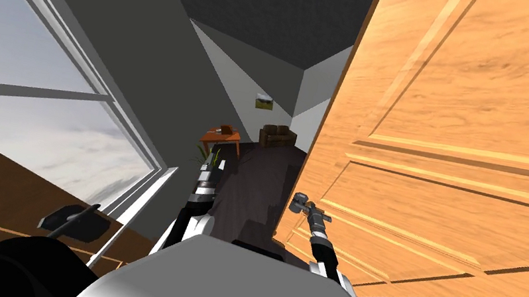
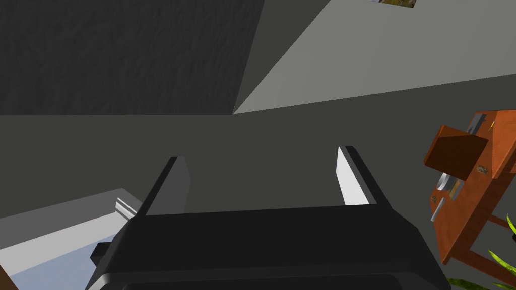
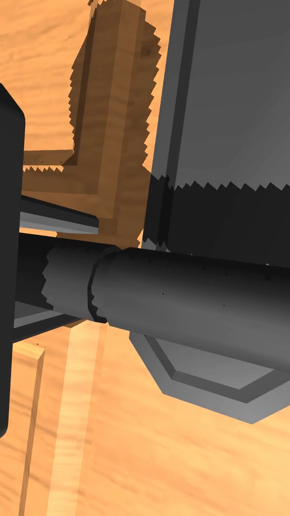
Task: Push the door open
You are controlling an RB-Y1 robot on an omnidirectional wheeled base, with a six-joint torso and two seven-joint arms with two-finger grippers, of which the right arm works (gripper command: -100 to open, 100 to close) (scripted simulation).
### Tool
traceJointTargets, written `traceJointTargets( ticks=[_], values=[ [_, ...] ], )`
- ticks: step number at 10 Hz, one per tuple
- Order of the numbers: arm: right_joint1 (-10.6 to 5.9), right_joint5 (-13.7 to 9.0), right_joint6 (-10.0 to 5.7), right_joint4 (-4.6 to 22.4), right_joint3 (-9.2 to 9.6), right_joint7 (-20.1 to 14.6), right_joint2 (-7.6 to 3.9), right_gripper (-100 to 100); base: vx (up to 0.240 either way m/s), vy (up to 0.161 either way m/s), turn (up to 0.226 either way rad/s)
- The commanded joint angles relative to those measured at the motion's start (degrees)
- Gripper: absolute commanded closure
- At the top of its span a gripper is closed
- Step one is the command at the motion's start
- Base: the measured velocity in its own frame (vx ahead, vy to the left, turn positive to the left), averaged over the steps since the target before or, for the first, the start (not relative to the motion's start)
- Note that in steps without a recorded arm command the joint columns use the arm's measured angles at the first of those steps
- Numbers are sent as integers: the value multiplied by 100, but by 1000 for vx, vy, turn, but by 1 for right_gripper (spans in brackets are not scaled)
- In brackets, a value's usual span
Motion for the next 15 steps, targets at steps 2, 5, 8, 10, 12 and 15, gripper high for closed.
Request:
traceJointTargets(
  ticks=[2, 5, 8, 10, 12, 15],
  values=[
    [-41, -58, -70, 48, -247, 31, -13, 100, 122, 68, -76],
    [-85, -132, -61, 80, -456, 39, 16, 100, 144, 80, -91],
    [-126, -202, -53, 111, -654, 47, 78, 100, 164, 81, -91],
    [-155, -252, -47, 133, -794, 53, 147, 100, 174, 68, -105],
    [-180, -293, -42, 151, -910, 57, 225, 100, 194, 90, -87],
    [-207, -340, -36, 172, -1043, 63, 340, 100, 196, 80, -78]
  ],
)
